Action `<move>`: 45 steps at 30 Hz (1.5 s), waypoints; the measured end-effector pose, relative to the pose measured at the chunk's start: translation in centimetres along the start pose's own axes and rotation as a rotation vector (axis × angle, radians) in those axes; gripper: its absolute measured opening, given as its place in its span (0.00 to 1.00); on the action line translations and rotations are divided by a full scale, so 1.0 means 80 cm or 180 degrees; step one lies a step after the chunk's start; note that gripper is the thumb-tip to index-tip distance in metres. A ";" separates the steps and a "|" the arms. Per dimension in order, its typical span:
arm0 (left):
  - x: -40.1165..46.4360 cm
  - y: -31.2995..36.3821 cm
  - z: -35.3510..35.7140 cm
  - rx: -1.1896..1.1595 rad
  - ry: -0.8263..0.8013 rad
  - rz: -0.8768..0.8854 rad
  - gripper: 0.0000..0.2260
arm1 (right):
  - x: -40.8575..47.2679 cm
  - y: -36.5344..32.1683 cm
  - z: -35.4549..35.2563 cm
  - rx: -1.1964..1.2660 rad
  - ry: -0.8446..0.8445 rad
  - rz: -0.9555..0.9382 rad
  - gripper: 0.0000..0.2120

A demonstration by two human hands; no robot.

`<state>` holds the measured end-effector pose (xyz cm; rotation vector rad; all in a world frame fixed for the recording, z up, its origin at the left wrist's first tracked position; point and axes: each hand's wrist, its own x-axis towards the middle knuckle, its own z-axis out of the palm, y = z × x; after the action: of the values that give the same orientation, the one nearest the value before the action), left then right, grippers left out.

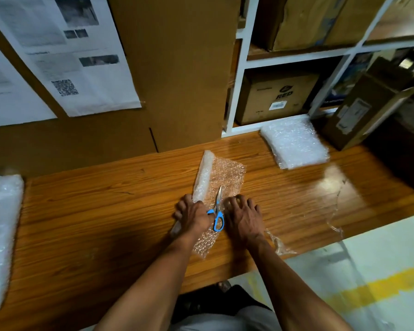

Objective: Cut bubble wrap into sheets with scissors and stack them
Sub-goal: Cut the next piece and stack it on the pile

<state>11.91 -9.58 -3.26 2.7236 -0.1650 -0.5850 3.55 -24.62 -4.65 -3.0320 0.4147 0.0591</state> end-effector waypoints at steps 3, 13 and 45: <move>-0.002 -0.004 -0.009 -0.0165 -0.0031 0.0037 0.13 | 0.008 -0.004 -0.003 0.0029 -0.0006 -0.0226 0.19; -0.006 0.016 -0.037 -0.0425 0.0522 0.0257 0.12 | 0.030 0.017 0.006 0.0518 0.0243 -0.0103 0.13; 0.024 -0.062 -0.044 -0.0475 -0.0245 0.0438 0.24 | -0.011 -0.032 -0.001 0.0956 -0.0008 0.0144 0.35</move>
<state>15.28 -4.21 -2.77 2.5238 -0.3126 -0.6362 3.38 -21.90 -4.32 -2.7274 0.4472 0.0028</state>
